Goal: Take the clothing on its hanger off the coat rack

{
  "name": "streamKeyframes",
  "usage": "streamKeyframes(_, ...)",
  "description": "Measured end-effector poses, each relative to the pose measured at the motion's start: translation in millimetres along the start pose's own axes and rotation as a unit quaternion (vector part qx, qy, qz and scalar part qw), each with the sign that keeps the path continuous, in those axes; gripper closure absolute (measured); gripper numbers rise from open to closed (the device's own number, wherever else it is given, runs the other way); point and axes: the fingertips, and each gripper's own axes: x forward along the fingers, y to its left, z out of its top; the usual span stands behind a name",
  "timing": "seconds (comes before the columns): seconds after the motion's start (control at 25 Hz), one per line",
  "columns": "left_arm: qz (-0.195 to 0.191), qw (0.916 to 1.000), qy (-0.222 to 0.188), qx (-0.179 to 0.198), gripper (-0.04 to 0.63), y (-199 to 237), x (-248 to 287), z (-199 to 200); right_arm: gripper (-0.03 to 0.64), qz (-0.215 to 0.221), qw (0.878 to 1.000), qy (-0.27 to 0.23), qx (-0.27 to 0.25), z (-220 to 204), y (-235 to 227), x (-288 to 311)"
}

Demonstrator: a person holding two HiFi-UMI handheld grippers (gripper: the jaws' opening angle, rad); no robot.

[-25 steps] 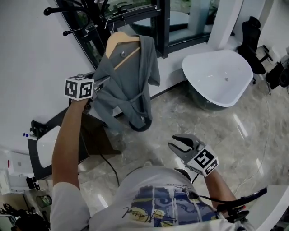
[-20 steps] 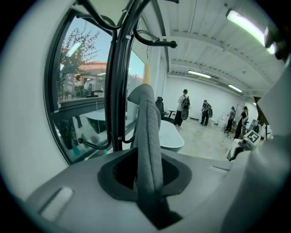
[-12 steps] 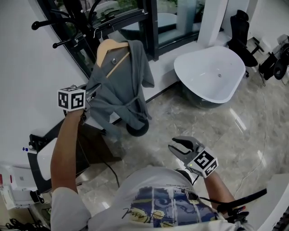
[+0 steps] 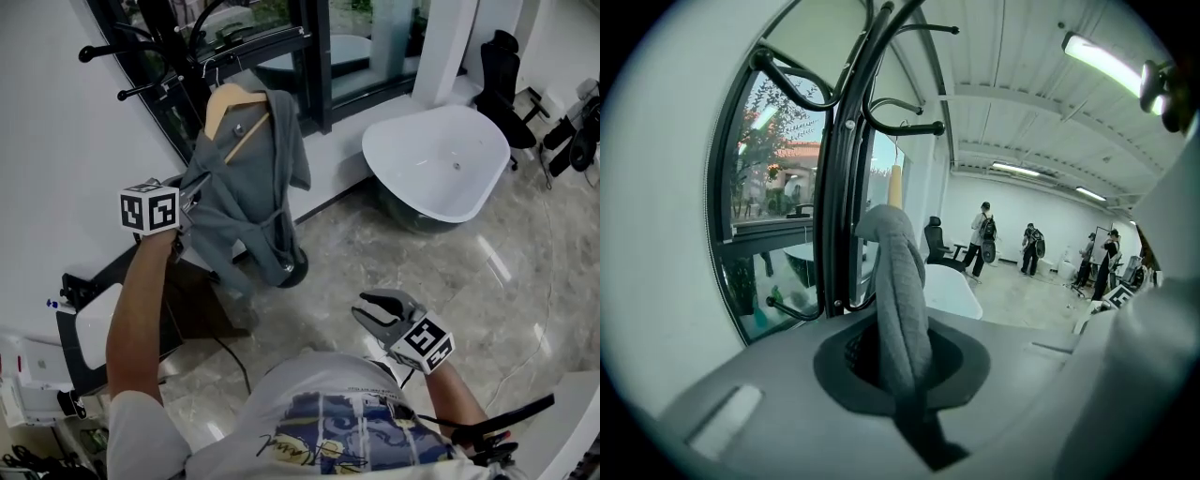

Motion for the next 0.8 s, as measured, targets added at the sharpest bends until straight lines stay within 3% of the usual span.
streamKeyframes(0.32,-0.014,0.9997,-0.009,0.021,0.592,-28.7,-12.6,19.9,0.500,0.008,1.000,0.005,-0.007,-13.6,2.4,-21.3)
streamKeyframes(0.8,-0.022,0.9994,-0.018,0.019,0.592,-78.4,-1.6,28.6,0.500,0.010,1.000,0.005,-0.020,-19.8,-19.7,-66.8)
